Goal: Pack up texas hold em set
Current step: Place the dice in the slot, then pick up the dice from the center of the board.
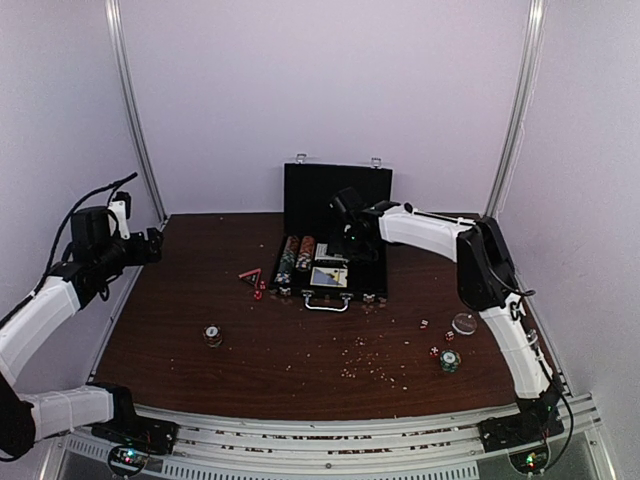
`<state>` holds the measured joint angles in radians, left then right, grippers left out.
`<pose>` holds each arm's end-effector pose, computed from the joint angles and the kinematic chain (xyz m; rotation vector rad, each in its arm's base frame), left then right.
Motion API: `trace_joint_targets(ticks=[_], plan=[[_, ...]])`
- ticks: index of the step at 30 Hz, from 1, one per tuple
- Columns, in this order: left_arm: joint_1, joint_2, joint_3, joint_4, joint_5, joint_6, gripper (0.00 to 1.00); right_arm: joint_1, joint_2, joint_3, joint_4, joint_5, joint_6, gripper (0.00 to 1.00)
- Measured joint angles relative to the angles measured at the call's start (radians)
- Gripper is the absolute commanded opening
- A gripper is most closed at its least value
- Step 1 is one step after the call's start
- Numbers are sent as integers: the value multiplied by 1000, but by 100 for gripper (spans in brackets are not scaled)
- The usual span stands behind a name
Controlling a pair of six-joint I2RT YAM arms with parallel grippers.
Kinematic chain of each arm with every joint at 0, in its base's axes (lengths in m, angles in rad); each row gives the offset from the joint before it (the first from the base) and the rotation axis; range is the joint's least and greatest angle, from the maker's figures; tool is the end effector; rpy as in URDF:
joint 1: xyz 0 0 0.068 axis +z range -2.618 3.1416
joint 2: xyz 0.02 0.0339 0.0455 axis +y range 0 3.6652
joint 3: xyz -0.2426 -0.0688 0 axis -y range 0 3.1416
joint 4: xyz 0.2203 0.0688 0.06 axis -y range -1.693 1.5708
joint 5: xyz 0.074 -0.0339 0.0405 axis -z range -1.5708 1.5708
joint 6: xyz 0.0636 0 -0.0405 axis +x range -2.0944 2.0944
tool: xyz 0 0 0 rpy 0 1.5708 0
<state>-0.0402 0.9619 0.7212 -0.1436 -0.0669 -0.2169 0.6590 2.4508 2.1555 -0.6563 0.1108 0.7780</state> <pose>0.2369 -0.0053 0.2667 -0.2165 1.9436 -0.1041 0.4113 0.3097 0.1496 0.1984 2.5638 0.4340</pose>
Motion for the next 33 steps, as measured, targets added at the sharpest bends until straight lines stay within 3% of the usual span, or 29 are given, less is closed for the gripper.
trace_joint_targets(ticks=[9,15,22,33], plan=[[0,32,27,-26,-9,-33,98,-16,-333,-123,40,64,-50,69],[0,34,33,-60,-41,-47,98,-16,-555,-442,44,93,-7,67],[0,34,64,-70,-100,-71,98,-14,-661,-822,-49,94,141,62],[0,35,69,-74,-140,-89,98,14,-708,-934,-139,66,322,55]])
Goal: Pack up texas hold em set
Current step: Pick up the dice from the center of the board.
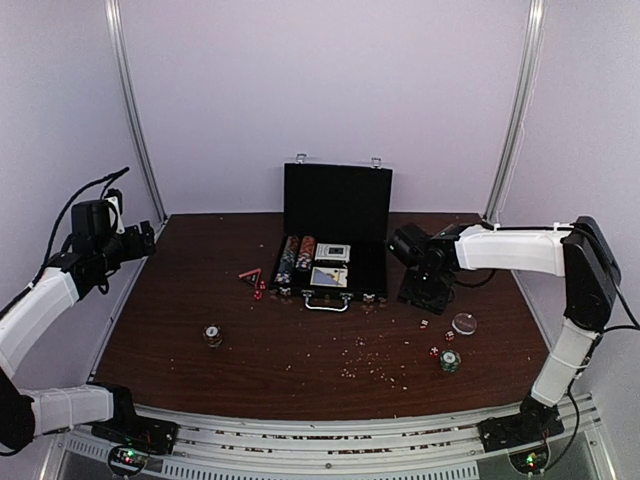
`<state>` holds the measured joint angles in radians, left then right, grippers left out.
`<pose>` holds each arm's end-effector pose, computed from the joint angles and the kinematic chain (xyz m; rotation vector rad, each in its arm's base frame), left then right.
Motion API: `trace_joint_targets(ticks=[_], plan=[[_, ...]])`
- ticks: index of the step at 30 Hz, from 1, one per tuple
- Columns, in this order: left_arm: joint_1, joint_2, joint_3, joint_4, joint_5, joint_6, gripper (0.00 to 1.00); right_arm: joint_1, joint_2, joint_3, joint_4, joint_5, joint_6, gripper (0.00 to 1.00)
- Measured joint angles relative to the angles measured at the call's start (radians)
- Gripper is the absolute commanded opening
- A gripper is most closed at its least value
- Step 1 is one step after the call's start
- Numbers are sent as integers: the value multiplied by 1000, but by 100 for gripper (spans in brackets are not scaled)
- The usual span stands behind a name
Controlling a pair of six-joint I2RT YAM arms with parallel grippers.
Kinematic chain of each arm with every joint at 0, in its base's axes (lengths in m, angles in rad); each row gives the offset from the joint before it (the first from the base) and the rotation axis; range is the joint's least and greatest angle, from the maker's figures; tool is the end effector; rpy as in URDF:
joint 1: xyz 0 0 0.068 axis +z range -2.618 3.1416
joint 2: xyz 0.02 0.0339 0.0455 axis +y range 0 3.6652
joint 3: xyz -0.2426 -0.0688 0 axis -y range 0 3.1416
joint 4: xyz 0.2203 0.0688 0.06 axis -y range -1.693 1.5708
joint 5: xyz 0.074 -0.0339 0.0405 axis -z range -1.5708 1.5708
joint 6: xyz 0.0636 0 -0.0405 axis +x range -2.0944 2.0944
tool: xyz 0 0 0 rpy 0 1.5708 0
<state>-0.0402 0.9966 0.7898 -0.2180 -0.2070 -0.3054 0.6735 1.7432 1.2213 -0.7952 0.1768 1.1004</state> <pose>0.2406 0.0034 0.2745 -0.3936 1.9466 -0.0171 0.2546 0.1888 0.1625 0.6336 2.7714 0.1218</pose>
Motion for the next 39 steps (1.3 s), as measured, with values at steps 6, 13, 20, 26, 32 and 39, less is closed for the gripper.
trace_joint_targets(ticks=[6,13,20,26,32,39], plan=[[0,0,0,0,0,0,98,-3,2,-43,5,-23,59,52],[0,0,1,2,-2,0,98,-30,2,-111,64,-72,115,47],[0,0,1,7,-14,0,98,-55,8,-115,93,-91,134,38],[0,0,1,7,-23,0,98,-72,19,-115,98,-92,132,34],[0,0,1,7,-25,0,98,-76,19,-126,106,-95,126,32],[0,0,1,7,-25,0,98,-76,26,-134,111,-107,120,28]])
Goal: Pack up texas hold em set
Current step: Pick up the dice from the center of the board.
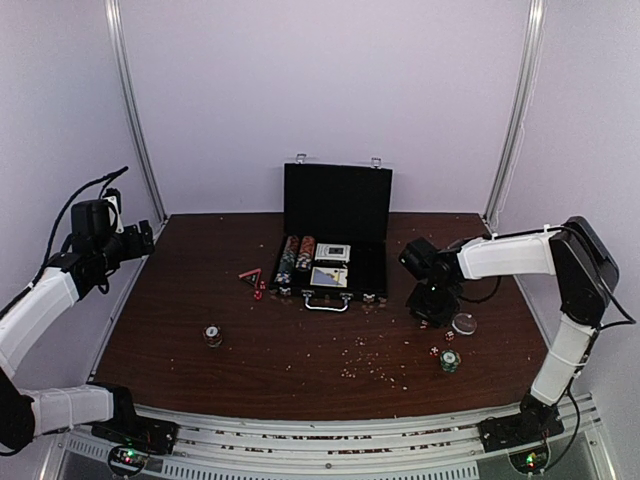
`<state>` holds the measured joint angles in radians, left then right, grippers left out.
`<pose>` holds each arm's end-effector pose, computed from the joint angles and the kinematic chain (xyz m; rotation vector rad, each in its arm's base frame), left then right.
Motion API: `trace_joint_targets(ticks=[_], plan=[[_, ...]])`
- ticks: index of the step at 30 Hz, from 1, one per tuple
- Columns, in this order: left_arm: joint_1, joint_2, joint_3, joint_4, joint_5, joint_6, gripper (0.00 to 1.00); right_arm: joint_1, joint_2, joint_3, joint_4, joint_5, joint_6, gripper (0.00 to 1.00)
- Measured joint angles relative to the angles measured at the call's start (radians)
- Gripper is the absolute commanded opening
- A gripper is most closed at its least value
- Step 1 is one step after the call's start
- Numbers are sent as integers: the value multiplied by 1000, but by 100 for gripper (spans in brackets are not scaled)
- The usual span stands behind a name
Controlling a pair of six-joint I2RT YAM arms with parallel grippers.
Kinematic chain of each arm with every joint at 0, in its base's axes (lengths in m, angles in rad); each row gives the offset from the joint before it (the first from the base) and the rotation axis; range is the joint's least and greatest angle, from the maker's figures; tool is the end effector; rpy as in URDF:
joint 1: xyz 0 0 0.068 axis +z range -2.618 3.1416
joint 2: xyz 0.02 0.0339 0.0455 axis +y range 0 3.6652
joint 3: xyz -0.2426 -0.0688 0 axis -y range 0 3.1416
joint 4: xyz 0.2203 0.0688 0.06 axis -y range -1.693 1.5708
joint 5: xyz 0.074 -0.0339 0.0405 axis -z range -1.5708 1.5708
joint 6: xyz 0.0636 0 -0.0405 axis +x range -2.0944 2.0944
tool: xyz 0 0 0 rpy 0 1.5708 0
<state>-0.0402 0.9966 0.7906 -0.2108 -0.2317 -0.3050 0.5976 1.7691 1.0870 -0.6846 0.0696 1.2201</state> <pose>0.2408 0.0049 0.2758 -0.4080 1.9332 0.0056 0.2542 0.1677 0.1244 0.9154 2.8111 0.1755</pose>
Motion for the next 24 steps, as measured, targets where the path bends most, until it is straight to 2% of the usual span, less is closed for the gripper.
trace_joint_targets(ticks=[15,24], plan=[[0,0,0,0,0,0,98,0,6,-1,2,-6,-8,22],[0,0,0,0,0,0,98,0,6,-1,1,-6,-12,14]])
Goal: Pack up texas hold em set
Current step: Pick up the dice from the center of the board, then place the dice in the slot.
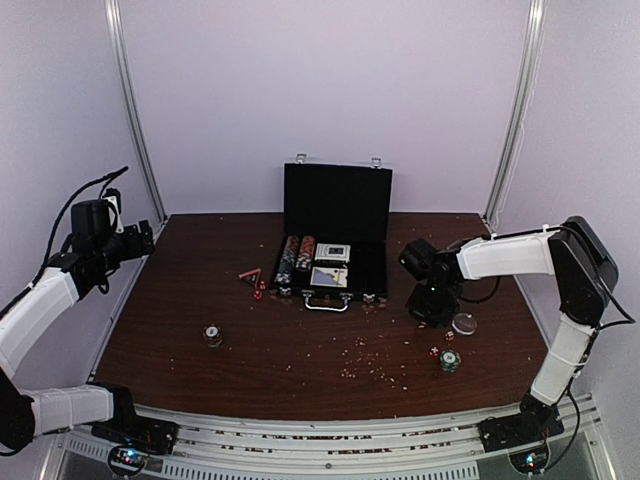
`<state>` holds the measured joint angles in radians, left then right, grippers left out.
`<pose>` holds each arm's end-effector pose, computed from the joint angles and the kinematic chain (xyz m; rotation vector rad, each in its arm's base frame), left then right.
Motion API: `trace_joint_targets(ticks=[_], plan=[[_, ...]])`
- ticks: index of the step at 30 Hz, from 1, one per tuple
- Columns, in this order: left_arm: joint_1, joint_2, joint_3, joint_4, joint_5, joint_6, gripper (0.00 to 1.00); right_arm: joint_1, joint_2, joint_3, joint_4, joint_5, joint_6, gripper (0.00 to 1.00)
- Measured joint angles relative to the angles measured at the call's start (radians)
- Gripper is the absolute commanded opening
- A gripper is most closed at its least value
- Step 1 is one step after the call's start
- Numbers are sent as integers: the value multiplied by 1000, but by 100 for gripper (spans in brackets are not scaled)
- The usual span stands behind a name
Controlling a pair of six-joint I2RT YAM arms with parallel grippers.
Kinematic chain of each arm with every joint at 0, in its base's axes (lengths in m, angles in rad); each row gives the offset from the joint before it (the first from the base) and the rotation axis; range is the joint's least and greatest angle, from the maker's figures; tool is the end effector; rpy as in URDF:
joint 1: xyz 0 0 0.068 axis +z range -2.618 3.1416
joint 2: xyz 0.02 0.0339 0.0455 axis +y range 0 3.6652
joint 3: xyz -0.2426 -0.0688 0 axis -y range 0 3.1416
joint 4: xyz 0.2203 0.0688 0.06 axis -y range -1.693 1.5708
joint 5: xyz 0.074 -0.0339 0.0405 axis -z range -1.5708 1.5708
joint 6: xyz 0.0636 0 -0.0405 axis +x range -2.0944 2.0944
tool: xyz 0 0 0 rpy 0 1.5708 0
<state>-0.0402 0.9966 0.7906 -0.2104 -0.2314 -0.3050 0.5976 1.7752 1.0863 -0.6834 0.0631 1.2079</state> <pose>0.2408 0.0049 0.2759 -0.4078 1.9329 0.0052 0.2540 0.1680 0.1226 0.8995 2.8246 0.1738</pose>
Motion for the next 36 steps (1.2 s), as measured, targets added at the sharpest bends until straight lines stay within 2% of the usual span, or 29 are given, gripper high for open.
trace_joint_targets(ticks=[11,21,26,36], plan=[[0,-1,0,0,0,0,98,6,0,28,-18,19,-39,6],[0,-2,0,1,0,0,98,34,88,365,-26,65,-161,4],[0,-3,0,1,-1,-1,98,41,235,536,-8,61,-227,5],[0,16,30,-5,-5,-15,98,44,436,762,37,-13,-335,7]])
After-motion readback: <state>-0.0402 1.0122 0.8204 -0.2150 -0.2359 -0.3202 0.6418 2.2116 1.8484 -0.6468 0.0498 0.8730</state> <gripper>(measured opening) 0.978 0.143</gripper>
